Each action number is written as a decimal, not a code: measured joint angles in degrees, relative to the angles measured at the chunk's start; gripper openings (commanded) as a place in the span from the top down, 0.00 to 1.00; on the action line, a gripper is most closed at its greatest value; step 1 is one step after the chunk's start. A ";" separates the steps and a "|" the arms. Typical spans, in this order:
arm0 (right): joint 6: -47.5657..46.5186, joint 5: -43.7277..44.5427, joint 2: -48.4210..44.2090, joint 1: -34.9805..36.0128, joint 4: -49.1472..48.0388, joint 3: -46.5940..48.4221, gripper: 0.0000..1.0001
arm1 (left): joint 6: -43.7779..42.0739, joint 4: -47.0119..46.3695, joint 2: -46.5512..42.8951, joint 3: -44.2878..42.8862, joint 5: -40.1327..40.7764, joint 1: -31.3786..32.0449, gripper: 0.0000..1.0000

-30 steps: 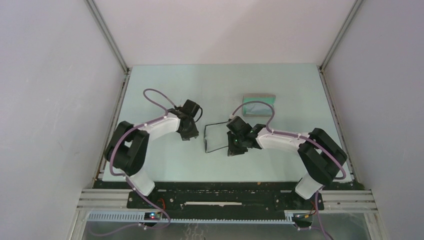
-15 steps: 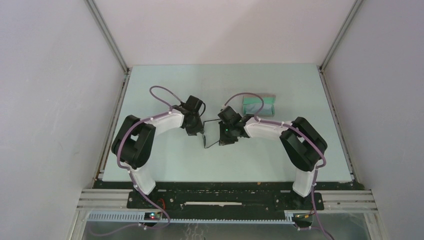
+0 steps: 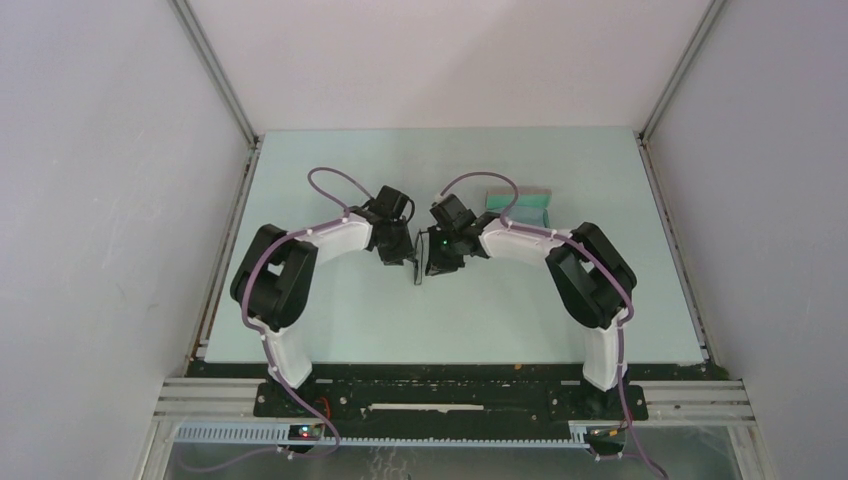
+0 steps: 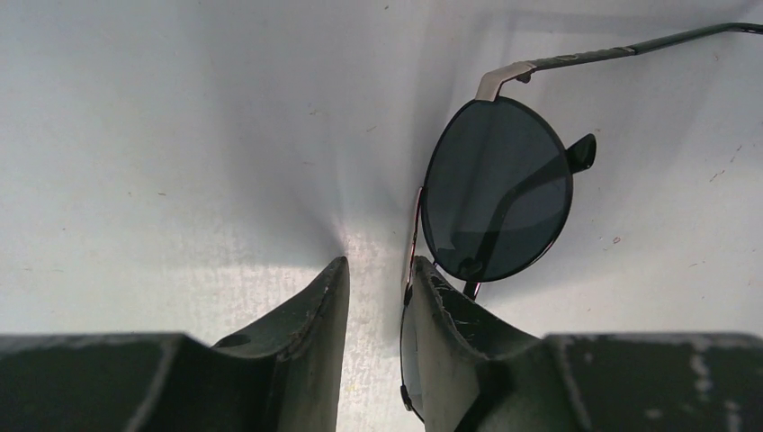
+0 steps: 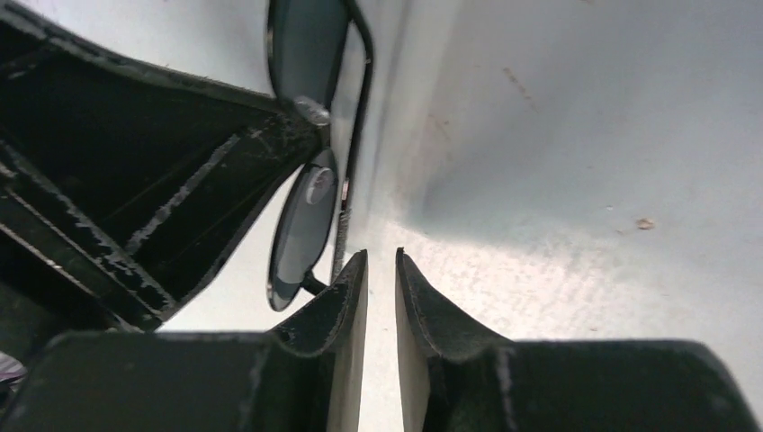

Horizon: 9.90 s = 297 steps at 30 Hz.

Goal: Organize the sunglasses
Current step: Fold the sunglasses at the center of the board, then pick up the sunglasses from the center of the board, then place the sunglasses in the sunglasses case.

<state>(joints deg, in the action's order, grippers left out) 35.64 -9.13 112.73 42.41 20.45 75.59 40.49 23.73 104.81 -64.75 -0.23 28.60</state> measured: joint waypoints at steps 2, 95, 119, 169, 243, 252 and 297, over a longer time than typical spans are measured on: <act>-0.33 -0.22 -0.28 -0.85 0.04 -0.33 0.75 | -0.02 0.00 0.00 0.00 -0.17 -0.22 0.62; -2.93 -8.63 -4.31 -10.78 11.91 3.34 0.54 | 0.09 -0.98 1.57 -1.16 -7.48 0.92 0.63; 9.70 -15.23 -1.49 -11.19 0.87 -1.70 0.33 | -0.02 2.27 -2.78 -1.11 -8.70 2.75 0.62; 15.23 -3.76 8.20 -5.18 6.10 9.05 0.75 | -0.87 3.02 -22.10 18.51 -6.16 -3.37 0.63; 53.42 11.80 -7.04 -31.93 -21.53 -17.33 0.74 | -7.06 14.25 -28.85 13.99 1.55 -4.74 0.62; 53.16 11.87 -5.40 -31.93 -22.43 -16.85 0.74 | -7.13 14.21 -28.85 13.99 1.31 -5.55 0.62; 35.93 7.26 -20.24 -35.39 -20.55 -22.25 0.97 | -7.43 10.82 -28.85 14.01 -4.72 -5.86 0.62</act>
<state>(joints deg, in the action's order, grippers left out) 71.57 -1.87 92.49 7.03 -0.10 53.34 33.06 34.54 75.96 -50.74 -4.95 22.74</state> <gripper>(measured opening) 0.094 0.376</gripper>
